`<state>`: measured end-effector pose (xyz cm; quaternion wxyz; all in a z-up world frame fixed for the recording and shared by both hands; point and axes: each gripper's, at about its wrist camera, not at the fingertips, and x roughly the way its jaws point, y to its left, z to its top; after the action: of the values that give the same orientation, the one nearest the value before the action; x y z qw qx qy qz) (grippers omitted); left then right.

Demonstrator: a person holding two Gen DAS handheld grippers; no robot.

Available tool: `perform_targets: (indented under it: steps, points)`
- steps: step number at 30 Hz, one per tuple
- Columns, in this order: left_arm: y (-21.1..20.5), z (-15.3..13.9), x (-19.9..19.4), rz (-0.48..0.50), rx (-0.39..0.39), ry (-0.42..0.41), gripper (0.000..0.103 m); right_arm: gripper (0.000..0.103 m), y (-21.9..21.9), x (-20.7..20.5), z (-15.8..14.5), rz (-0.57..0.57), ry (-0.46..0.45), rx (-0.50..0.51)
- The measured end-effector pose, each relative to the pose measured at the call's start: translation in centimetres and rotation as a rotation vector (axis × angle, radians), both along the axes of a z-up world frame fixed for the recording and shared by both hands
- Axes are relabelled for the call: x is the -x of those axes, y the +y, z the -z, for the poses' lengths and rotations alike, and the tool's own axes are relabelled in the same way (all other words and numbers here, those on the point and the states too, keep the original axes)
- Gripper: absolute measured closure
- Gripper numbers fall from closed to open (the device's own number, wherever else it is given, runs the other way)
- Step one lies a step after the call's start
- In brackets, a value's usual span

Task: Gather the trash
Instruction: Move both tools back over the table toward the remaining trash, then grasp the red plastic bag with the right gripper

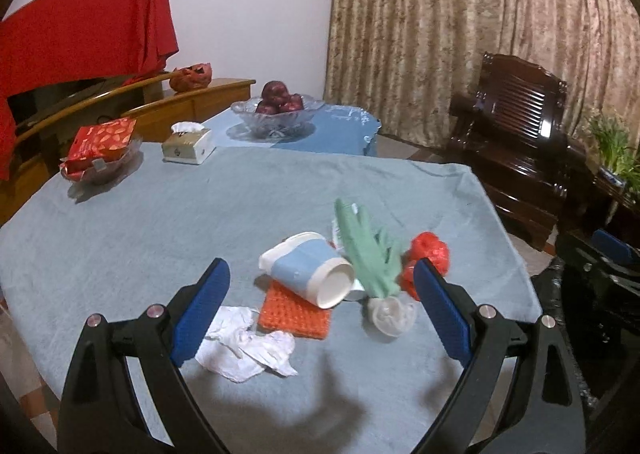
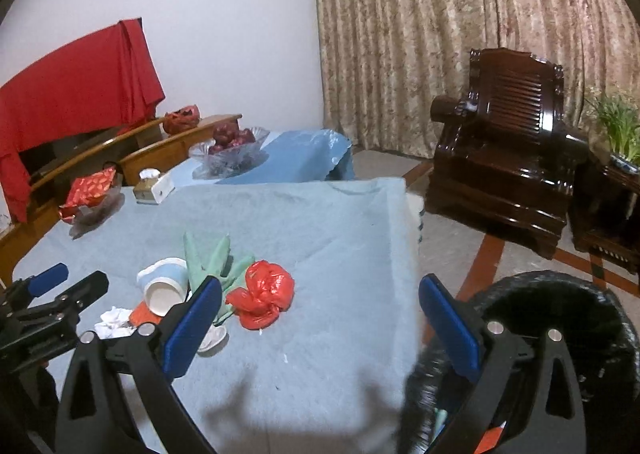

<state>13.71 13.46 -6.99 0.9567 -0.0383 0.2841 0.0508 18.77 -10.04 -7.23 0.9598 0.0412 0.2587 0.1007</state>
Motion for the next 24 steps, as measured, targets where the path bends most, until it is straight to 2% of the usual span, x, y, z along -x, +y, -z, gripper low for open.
perform_targets:
  steps: [12,24]
  points:
    - [2.3,3.5,-3.8,-0.035,0.02,0.074,0.013,0.006,3.3,-5.3,4.4,-0.014,0.1,0.013]
    - [3.0,4.6,-5.6,-0.042,0.036,0.094,0.013,0.009,5.9,-9.3,8.0,-0.043,0.194,0.051]
